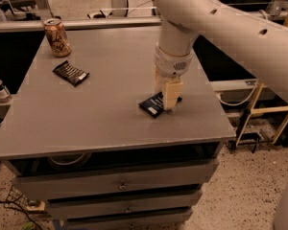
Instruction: Pick rxbar blueberry
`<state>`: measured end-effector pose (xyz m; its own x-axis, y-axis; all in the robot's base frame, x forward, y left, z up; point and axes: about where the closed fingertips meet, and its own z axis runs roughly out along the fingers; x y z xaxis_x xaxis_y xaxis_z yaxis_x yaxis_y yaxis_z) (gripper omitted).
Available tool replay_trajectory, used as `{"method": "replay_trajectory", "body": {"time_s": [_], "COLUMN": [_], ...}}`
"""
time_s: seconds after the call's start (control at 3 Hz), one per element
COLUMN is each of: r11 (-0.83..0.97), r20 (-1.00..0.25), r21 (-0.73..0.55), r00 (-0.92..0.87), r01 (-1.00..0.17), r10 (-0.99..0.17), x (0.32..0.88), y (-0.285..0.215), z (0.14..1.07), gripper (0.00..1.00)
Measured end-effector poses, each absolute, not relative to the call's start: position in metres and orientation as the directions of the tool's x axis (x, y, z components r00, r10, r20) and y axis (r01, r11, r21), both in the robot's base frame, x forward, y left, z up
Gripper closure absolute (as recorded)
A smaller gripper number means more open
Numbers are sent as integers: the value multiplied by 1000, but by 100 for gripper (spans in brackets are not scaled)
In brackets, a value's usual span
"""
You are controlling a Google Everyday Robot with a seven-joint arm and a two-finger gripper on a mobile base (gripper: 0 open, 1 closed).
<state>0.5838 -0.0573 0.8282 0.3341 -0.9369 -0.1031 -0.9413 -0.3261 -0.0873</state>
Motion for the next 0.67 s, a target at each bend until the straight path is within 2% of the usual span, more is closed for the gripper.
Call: {"method": "replay_trajectory", "body": {"time_s": [0.33,0.67], "r11": [-326,-334], "r20": [-103,-195], "r21": [-87,-152], "r00": [334,359], "r01": [-941,-930], "r10": [-937,-913], "x": [584,589], "y": [-57,-44], "z": [830,866], "gripper": [95,100]}}
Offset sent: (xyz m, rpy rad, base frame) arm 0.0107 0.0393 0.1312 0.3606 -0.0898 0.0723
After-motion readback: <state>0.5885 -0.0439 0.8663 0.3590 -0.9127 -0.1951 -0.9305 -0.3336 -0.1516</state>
